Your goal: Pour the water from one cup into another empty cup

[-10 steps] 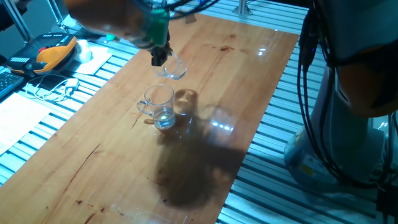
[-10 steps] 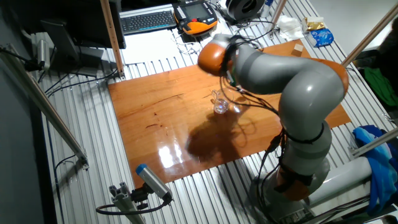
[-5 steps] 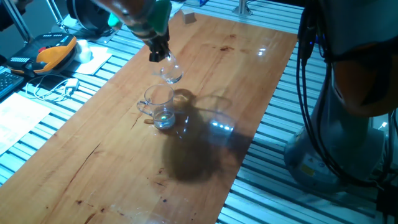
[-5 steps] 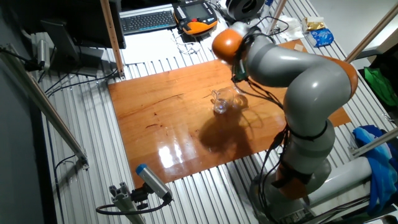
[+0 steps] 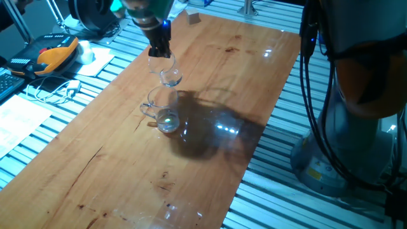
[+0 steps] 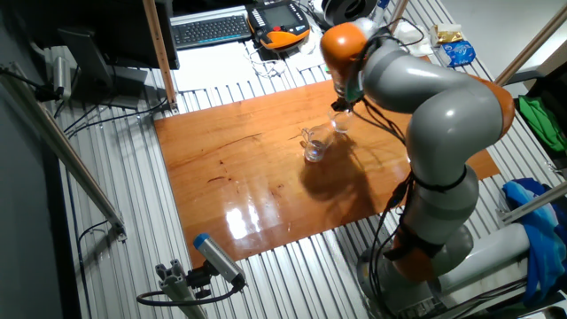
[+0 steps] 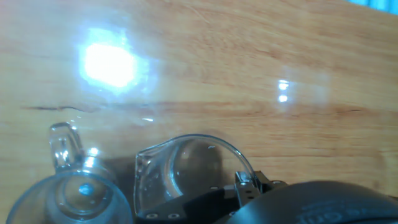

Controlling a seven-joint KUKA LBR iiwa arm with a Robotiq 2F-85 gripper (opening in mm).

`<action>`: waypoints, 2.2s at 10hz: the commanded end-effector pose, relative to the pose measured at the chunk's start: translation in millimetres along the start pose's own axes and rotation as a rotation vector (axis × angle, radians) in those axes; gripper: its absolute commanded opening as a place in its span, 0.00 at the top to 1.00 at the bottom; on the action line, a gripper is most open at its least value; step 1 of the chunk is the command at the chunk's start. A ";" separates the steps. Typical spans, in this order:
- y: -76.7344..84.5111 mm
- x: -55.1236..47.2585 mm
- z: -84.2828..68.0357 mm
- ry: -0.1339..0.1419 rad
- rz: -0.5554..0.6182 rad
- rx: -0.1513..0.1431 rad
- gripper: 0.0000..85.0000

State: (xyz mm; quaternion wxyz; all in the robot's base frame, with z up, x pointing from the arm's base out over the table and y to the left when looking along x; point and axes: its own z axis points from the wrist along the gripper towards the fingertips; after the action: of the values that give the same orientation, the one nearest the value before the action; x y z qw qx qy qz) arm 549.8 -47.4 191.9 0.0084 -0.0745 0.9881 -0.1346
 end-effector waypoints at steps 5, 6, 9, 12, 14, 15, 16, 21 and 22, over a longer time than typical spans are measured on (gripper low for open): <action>-3.4 -7.9 18.7 -0.009 -0.004 -0.082 1.00; -4.7 -8.6 24.5 -0.016 -0.009 -0.090 1.00; -1.5 -16.2 38.1 -0.022 -0.008 -0.125 1.00; -1.3 -21.7 49.2 -0.020 -0.011 -0.143 1.00; -1.1 -26.1 57.6 -0.026 -0.010 -0.162 1.00; -0.8 -31.2 64.6 -0.035 -0.013 -0.170 1.00; -1.4 -35.0 69.1 -0.040 -0.016 -0.177 1.00; -3.7 -36.9 78.5 -0.020 -0.014 -0.209 1.00; -4.5 -36.6 82.3 -0.020 -0.014 -0.222 1.00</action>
State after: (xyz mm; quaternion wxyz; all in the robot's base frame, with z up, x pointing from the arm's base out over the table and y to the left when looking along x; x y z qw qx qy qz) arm 589.7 -68.9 112.2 0.0093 -0.0830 0.9962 -0.0233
